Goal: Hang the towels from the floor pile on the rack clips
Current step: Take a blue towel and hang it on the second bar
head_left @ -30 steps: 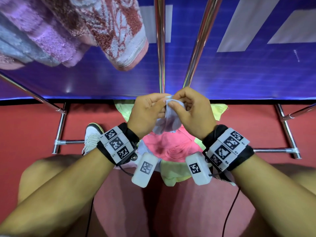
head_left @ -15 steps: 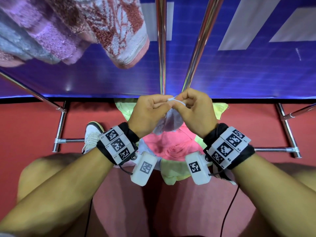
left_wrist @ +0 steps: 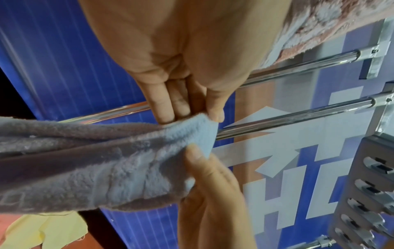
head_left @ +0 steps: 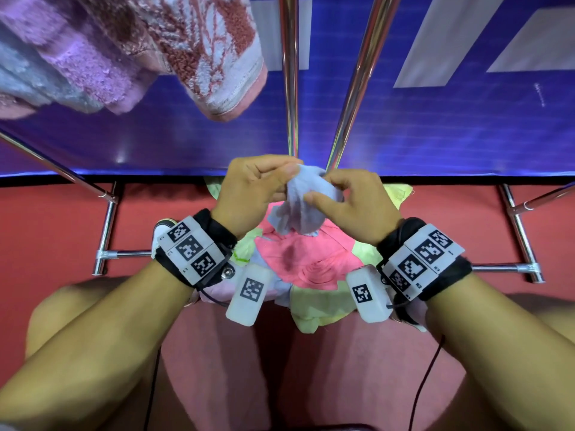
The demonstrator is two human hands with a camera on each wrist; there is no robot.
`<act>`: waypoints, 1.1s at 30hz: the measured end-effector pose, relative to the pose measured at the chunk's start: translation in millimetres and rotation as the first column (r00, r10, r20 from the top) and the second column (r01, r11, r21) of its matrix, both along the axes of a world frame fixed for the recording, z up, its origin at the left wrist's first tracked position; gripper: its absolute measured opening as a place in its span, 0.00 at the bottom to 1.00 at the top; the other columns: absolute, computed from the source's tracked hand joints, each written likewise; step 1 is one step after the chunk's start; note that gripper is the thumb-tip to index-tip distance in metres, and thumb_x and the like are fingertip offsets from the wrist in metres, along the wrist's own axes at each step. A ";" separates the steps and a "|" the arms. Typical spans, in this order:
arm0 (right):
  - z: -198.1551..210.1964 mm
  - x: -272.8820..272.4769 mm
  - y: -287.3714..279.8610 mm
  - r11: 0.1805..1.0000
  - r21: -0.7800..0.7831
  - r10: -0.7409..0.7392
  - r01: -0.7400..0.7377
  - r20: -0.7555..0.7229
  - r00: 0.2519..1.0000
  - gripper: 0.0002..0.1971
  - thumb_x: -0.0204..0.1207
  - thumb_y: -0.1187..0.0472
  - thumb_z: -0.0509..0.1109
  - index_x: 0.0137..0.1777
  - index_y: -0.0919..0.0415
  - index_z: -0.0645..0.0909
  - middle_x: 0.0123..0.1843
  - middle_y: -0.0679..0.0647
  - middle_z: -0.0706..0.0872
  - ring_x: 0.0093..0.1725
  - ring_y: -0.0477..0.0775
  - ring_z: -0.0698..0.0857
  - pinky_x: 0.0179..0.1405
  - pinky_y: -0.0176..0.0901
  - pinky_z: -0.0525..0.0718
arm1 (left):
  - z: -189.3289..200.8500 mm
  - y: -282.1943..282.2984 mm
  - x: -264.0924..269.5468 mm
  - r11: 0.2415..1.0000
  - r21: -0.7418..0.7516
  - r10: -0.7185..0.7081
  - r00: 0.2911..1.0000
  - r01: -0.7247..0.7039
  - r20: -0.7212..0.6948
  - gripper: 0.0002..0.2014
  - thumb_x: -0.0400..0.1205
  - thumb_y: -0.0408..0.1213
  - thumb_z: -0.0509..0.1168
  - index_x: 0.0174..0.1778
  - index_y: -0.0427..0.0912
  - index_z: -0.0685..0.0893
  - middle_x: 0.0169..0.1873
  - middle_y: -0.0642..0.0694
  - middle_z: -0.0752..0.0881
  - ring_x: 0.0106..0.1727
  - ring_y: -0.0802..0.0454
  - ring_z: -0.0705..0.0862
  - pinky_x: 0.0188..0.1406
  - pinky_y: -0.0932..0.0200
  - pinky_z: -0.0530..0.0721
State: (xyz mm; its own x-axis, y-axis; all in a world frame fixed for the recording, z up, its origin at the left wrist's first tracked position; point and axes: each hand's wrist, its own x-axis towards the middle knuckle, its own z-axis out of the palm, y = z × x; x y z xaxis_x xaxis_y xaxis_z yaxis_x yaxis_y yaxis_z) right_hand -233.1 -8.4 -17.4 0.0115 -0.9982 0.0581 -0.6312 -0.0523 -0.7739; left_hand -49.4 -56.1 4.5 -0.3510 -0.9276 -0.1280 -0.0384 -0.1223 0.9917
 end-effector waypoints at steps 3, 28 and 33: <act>-4.9 -2.9 3.2 0.988 0.109 0.136 -0.111 -0.260 0.956 0.27 0.74 0.48 0.75 0.24 0.53 0.62 0.22 0.48 0.64 0.30 0.56 0.67 0.32 0.48 0.60 | 2.8 -7.6 9.5 0.996 -0.062 0.059 0.998 -0.060 -0.010 0.08 0.85 0.26 0.64 0.46 0.40 0.87 0.30 0.53 0.87 0.33 0.57 0.84 0.34 0.63 0.85; -5.3 -13.2 14.2 0.928 -0.350 -0.246 0.128 -0.317 0.916 0.10 0.70 0.55 0.79 0.34 0.61 0.88 0.54 0.59 0.82 0.52 0.67 0.80 0.48 0.56 0.76 | -15.4 -19.1 27.0 0.978 -0.162 0.150 0.980 -0.128 0.130 0.07 0.87 0.29 0.62 0.49 0.37 0.86 0.37 0.45 0.86 0.38 0.53 0.83 0.39 0.53 0.87; -9.3 -18.8 13.4 0.975 -0.210 -0.154 0.067 -0.431 0.889 0.10 0.71 0.52 0.78 0.38 0.58 0.91 0.62 0.60 0.83 0.61 0.71 0.78 0.53 0.63 0.77 | -15.7 -23.1 32.1 0.967 -0.185 0.205 0.968 -0.177 0.143 0.08 0.87 0.29 0.62 0.48 0.37 0.86 0.34 0.54 0.88 0.36 0.56 0.85 0.38 0.55 0.87</act>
